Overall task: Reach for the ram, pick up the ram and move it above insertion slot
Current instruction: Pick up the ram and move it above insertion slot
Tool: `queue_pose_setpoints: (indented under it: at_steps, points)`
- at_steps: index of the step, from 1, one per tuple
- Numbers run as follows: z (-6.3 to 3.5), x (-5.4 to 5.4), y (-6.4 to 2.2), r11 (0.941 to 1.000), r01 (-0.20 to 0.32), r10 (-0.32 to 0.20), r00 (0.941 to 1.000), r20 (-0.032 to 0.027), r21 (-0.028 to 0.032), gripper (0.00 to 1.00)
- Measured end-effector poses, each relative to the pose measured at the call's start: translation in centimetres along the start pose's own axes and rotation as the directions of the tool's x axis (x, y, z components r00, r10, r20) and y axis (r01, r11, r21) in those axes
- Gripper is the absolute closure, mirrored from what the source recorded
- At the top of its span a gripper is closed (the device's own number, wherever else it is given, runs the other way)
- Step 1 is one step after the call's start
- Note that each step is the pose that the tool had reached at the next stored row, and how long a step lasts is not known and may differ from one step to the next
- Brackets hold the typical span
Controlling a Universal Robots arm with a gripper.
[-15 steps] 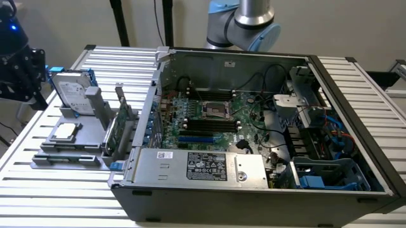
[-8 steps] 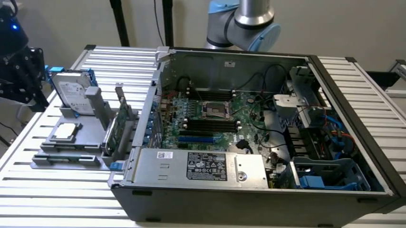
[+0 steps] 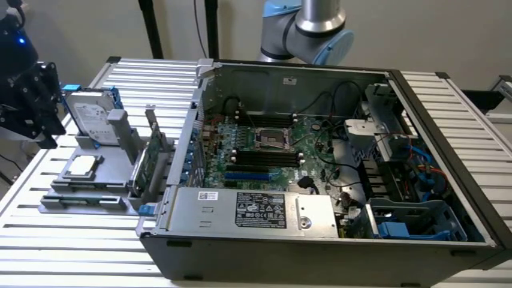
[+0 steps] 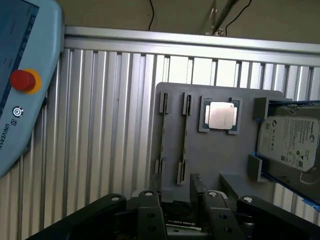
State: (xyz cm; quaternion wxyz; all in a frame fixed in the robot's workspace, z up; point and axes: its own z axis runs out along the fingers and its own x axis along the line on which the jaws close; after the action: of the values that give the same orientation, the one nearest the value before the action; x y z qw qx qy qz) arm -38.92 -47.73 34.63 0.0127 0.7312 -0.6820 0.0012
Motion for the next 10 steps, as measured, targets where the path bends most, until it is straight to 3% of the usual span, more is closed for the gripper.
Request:
queue_pose_setpoints:
  at_steps: [10]
  points:
    - [1.83, 0.4, 0.65, 1.0000, 0.004, -0.004, 1.0000, -0.0001, 0.0001, 0.64]
